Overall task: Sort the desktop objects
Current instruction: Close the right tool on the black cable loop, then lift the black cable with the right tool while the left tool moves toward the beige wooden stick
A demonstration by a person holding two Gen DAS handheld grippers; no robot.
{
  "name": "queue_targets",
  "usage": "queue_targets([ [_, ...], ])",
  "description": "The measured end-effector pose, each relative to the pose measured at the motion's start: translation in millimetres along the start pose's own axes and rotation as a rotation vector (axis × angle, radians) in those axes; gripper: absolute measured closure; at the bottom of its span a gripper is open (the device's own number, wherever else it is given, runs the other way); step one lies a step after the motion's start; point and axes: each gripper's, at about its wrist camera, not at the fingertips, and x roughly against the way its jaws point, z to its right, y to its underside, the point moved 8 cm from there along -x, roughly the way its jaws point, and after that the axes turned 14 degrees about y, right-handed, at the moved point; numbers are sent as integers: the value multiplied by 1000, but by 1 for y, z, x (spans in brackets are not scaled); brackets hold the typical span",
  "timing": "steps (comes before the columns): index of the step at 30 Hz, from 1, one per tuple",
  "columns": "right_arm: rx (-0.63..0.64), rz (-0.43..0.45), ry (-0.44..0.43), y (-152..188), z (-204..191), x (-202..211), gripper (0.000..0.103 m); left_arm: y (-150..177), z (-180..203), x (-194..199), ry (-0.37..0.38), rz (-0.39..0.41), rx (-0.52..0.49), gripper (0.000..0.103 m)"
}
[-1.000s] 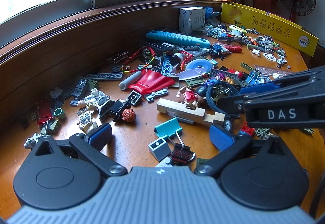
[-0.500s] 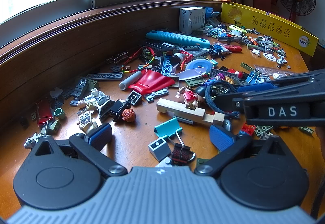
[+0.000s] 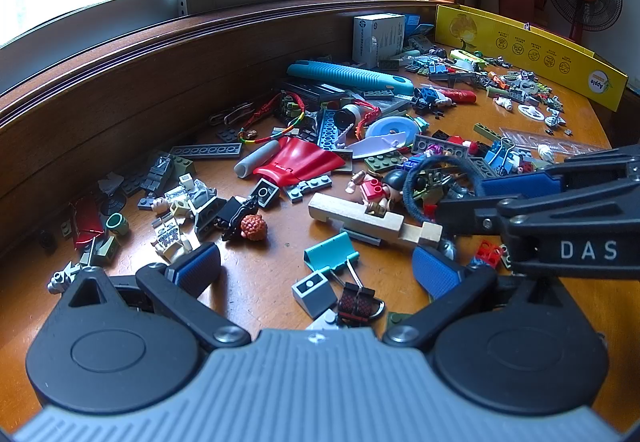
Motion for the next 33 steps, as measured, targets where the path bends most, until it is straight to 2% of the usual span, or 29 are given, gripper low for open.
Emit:
queue_targets([
  [9,14,16,-10,-4,-5,-4,65,-1,1,-1,-7,2,8,1],
  [13,10,26,-7,-6,-4,-3,94,-2,1,-1,0,1,10,1],
  [15,7,40,0,-7,-2,0,99,-3,1,-2,5,-4,9,1],
  [21,-7,88,30,-13,5,12,100,-3,1,-2,6,-7,7,1],
  [33,-103,69,52,-11,31,18,100,-16,3,-11,18,20,-4,1],
])
